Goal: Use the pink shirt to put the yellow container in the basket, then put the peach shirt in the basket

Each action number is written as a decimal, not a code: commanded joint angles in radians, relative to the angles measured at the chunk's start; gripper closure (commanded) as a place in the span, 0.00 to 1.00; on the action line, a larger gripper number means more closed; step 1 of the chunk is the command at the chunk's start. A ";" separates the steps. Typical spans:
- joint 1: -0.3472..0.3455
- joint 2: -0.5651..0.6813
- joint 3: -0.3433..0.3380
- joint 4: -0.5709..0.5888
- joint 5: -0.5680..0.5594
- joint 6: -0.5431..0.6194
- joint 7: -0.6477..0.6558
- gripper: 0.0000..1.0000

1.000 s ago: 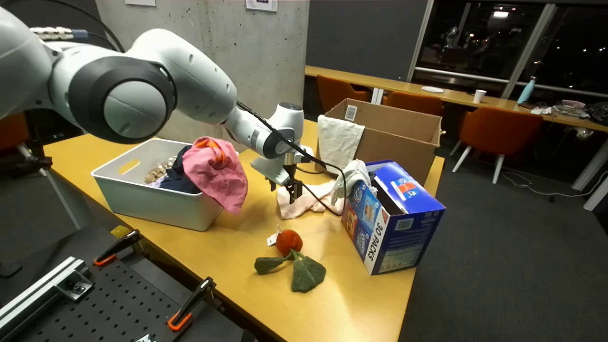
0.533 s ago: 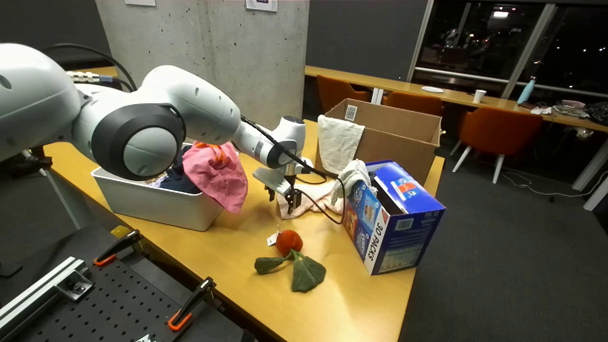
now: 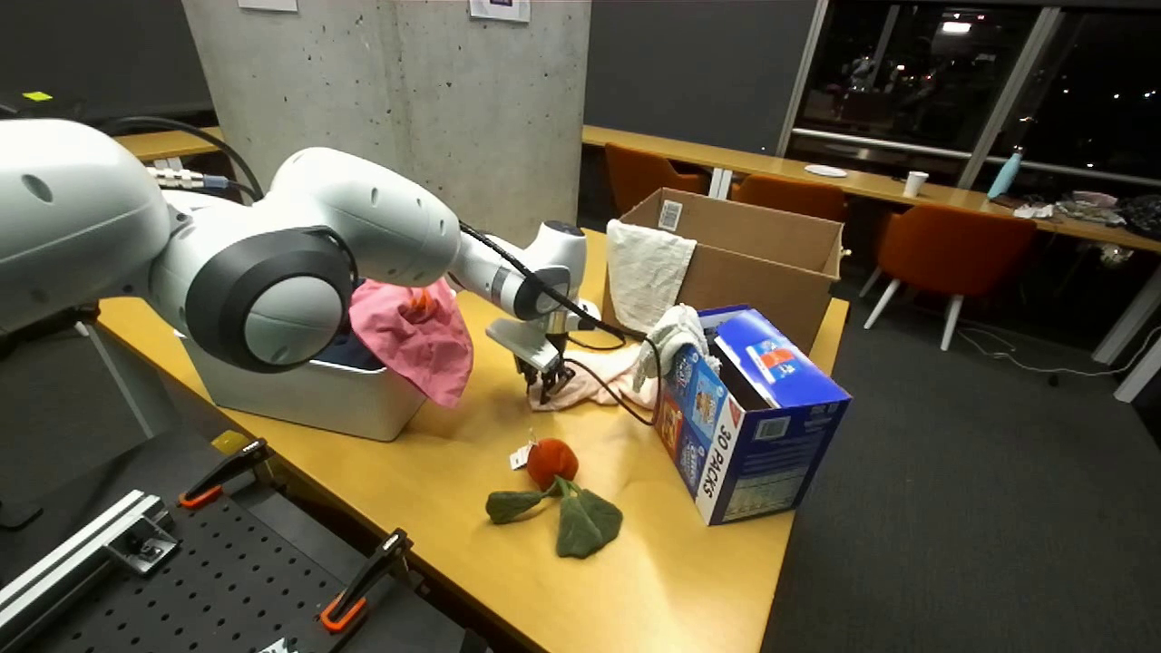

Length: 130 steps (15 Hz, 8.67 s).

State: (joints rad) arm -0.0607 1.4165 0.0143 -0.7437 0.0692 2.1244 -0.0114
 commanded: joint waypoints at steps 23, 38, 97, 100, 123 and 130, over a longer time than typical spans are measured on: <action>-0.011 -0.616 -0.184 -0.810 -0.005 0.104 0.347 0.99; 0.120 -1.229 -0.339 -1.595 -0.228 0.392 0.742 0.99; -0.053 -0.666 -0.192 -1.314 0.223 0.388 0.475 0.49; -0.045 -0.674 -0.199 -1.317 0.222 0.385 0.483 0.73; 0.110 -1.580 -0.159 -1.536 -0.590 0.197 1.068 0.98; 0.152 -1.555 0.091 -1.365 -0.509 0.192 0.928 0.98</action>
State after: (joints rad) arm 0.0861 -0.1839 0.0428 -2.1871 -0.4678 2.3282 0.9878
